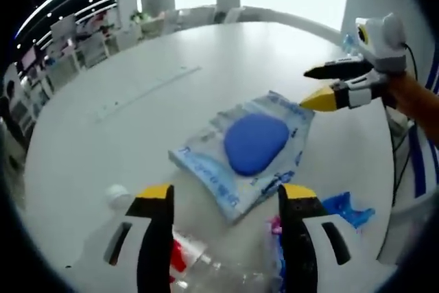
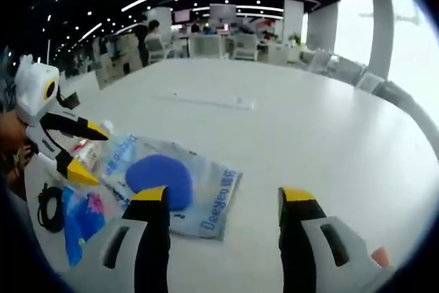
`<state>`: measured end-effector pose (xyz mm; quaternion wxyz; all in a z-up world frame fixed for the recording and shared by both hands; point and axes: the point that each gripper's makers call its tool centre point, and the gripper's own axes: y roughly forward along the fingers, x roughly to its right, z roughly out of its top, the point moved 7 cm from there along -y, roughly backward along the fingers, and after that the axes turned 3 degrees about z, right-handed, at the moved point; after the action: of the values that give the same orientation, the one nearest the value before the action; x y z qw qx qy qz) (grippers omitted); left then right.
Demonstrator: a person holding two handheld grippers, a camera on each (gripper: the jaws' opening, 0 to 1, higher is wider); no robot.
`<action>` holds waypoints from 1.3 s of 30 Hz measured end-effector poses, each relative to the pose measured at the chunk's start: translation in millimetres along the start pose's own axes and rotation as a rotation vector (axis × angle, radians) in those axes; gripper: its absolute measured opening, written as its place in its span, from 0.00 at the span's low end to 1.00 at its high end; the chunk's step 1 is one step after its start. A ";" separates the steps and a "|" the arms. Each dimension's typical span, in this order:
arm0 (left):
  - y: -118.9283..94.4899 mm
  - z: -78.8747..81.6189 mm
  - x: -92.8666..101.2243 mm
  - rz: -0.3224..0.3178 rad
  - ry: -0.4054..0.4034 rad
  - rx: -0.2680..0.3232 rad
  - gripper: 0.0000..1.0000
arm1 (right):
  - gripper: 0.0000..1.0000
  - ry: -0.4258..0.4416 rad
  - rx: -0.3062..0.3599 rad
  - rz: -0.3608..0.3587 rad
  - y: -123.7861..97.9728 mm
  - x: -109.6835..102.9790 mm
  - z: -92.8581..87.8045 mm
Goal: Arrange the tabletop items into an orderly group along one side of the table until the central work area is clear of visible clutter.
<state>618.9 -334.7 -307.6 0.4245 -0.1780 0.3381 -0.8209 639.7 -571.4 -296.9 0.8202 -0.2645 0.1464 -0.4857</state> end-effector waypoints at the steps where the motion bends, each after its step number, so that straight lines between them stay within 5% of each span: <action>1: -0.9 -0.1 0.5 -0.002 -0.001 0.002 0.62 | 0.64 -0.001 0.000 -0.001 -1.0 -0.5 -0.1; 19: -26.6 8.6 15.2 -0.127 0.010 0.119 0.75 | 0.66 -0.025 0.011 0.005 -28.6 -20.4 -2.0; 39: -63.8 -8.1 24.2 -0.178 0.026 0.160 0.76 | 0.67 -0.067 0.032 0.041 -67.7 -55.8 -3.7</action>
<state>563.5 -324.9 -268.1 0.3583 -0.1621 0.2598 -0.8819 562.0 -550.1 -261.9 0.8385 -0.2642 0.1164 -0.4621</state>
